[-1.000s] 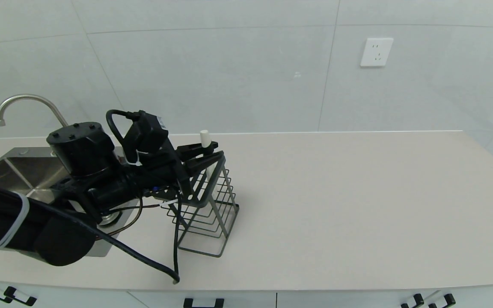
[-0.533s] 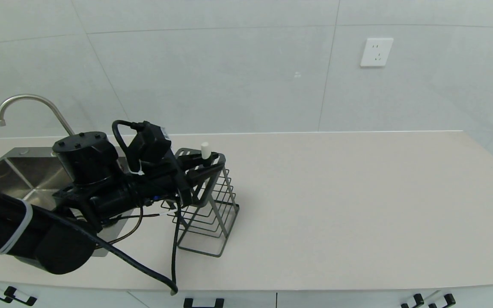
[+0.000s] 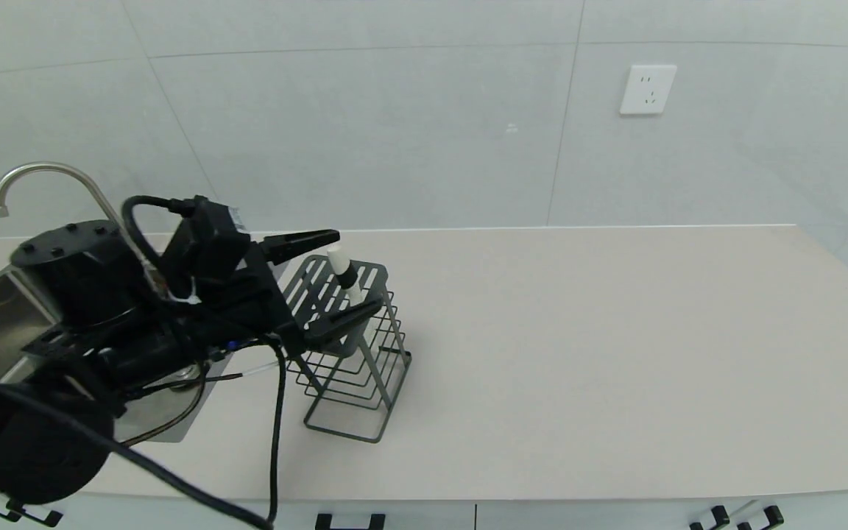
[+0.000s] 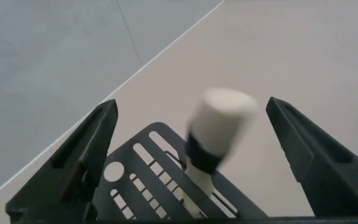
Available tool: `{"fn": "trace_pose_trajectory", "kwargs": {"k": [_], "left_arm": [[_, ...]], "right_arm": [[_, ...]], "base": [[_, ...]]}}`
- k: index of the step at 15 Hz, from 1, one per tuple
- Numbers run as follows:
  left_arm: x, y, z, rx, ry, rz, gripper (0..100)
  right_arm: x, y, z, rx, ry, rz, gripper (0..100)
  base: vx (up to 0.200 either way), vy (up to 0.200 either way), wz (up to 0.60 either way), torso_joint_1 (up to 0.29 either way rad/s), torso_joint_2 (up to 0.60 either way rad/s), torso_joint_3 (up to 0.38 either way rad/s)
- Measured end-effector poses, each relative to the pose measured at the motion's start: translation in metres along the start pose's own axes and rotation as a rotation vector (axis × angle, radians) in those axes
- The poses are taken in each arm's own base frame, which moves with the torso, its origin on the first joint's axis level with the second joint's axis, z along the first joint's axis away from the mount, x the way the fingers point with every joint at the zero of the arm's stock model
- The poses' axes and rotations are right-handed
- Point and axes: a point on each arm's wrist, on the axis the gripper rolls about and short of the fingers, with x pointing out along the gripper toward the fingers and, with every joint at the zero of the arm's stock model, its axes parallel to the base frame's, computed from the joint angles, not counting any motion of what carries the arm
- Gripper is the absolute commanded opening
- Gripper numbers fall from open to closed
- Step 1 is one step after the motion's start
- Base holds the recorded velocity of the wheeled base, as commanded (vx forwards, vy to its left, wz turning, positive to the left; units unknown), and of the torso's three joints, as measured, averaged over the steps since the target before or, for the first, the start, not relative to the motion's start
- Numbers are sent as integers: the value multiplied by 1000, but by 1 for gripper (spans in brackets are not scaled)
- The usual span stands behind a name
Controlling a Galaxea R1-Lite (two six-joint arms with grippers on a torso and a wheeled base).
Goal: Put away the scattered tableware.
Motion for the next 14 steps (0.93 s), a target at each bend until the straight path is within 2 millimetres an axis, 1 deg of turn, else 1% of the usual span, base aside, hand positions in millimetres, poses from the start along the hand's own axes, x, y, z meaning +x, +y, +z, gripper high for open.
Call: {"fn": "trace_pose_trajectory", "kwargs": {"k": [2, 3, 5, 7, 9, 11, 12, 14], "left_arm": [[-27, -18, 19, 19, -21, 6, 100], [-45, -31, 31, 32, -36, 10, 100], [-85, -61, 49, 59, -63, 33, 100], [-128, -95, 60, 76, -81, 84, 100], [-167, -128, 55, 44, -52, 149, 100], [-195, -156, 41, -21, 6, 214, 100], [-206, -169, 30, -70, 46, 251, 100], [-225, -197, -2, -230, 209, 348, 100]], "right_arm": [[0, 0, 0, 0, 0, 0, 0], [0, 0, 0, -1, 0, 1, 0], [0, 0, 0, 0, 0, 2, 0], [0, 0, 0, 0, 0, 3, 0], [0, 0, 0, -2, 0, 4, 0], [0, 0, 0, -2, 0, 4, 0], [0, 0, 0, -1, 0, 3, 0], [0, 0, 0, -1, 0, 4, 0]], "base": [[0, 0, 0, 0, 0, 0], [0, 0, 0, 0, 0, 0], [0, 0, 0, 0, 0, 0], [0, 0, 0, 0, 0, 0], [0, 0, 0, 0, 0, 0], [0, 0, 0, 0, 0, 0], [0, 0, 0, 0, 0, 0], [0, 0, 0, 0, 0, 0]]}}
